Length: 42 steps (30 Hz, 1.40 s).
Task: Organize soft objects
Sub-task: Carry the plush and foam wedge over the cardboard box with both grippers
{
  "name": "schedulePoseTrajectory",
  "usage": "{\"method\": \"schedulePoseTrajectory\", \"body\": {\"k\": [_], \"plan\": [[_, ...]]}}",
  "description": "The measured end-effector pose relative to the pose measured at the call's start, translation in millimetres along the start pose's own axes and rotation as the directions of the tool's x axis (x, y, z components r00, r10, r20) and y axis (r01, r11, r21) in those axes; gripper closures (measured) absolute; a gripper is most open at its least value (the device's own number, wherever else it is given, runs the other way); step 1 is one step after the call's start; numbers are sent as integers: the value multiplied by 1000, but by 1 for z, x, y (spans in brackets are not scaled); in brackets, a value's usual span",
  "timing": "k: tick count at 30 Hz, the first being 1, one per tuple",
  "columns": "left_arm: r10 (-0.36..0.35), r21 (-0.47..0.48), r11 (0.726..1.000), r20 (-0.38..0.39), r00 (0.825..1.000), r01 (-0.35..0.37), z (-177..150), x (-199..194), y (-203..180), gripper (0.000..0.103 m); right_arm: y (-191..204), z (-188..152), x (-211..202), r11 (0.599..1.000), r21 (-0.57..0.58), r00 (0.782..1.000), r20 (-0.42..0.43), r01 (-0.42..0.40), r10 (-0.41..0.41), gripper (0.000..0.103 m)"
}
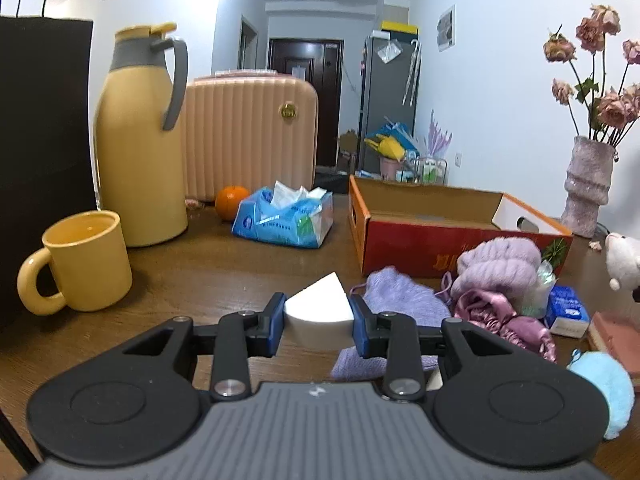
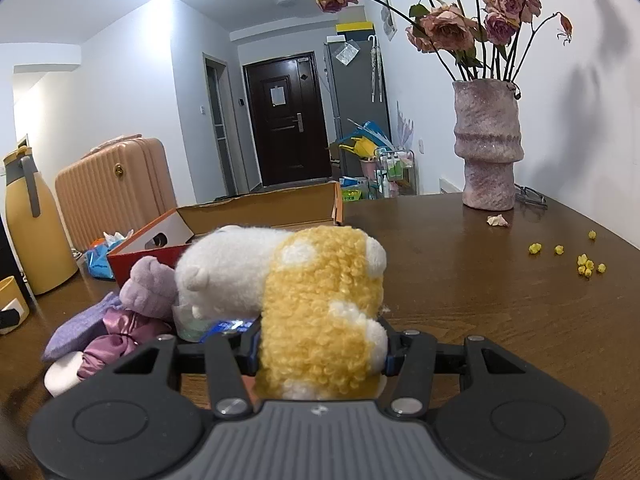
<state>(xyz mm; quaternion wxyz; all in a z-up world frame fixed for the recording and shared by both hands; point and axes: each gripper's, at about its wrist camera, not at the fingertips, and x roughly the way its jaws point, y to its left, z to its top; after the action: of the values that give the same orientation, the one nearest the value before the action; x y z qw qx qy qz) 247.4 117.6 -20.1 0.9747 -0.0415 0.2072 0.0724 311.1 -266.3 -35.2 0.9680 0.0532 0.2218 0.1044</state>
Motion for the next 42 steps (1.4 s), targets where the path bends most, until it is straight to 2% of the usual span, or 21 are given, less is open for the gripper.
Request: {"method": "schedulePoseTrajectory", "body": {"k": [17,28,42], "plan": [[-64,35,998,100,993,61,30,-14,-45,69,26,34,0,997,-46,995,85,-55,59,53],[-90,-4,996,141,986,92,59,3,-73,69,44,57,24,995,-35,990,109,-89,92,53],[-84,17,996,162,983,83,84,34,-101,69,60,85,59,994,-54,987,117,-100,106,53]]}}
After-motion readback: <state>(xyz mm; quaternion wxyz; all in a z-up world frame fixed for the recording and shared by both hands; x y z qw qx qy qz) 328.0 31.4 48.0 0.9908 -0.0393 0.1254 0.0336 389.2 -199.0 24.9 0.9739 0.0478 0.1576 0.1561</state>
